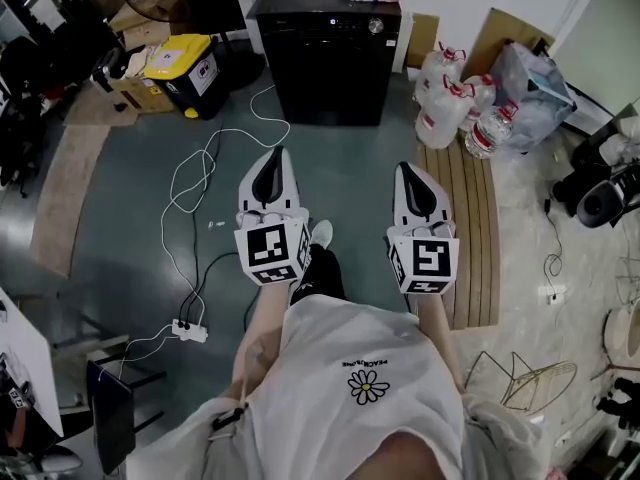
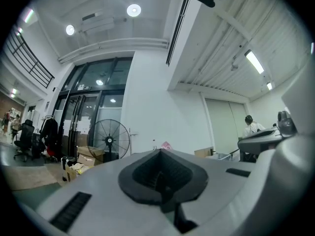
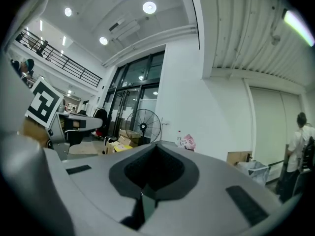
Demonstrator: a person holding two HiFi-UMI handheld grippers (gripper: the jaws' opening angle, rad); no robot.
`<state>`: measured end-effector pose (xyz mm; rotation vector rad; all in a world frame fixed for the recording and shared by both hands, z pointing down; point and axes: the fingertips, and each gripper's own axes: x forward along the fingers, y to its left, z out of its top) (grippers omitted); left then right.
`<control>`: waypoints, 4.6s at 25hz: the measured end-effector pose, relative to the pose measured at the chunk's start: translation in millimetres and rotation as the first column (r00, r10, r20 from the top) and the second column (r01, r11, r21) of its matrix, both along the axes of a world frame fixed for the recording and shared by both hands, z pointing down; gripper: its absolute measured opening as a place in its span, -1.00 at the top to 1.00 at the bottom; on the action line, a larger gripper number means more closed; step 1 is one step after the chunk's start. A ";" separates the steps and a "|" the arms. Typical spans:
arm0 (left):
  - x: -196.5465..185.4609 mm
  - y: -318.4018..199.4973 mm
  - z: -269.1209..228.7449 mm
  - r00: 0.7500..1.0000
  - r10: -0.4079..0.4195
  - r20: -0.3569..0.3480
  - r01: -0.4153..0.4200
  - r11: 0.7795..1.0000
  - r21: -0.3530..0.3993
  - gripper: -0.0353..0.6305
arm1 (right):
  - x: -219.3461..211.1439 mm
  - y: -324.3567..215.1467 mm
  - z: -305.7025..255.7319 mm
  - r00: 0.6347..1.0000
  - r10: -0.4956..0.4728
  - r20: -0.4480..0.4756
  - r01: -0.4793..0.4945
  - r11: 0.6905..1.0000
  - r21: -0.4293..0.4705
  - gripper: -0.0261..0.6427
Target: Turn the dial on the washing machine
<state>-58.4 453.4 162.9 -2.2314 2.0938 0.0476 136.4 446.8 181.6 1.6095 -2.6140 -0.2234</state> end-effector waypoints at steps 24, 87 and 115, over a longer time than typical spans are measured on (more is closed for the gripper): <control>-9.8 -336.4 -29.4 0.982 0.186 0.043 -0.188 0.981 0.052 0.89 | 6.0 -288.2 -15.9 0.978 0.189 -0.092 -0.191 0.981 -0.013 0.91; -43.1 -676.0 231.5 0.989 0.143 -0.019 -0.144 0.989 -0.038 0.89 | -99.6 -662.8 223.5 0.999 0.051 -0.005 -0.051 0.998 -0.039 0.91; -33.5 -712.2 251.6 0.988 0.152 -0.007 -0.152 0.985 -0.083 0.89 | -39.5 -780.6 259.7 0.984 0.175 -0.047 -0.180 0.969 -0.171 0.14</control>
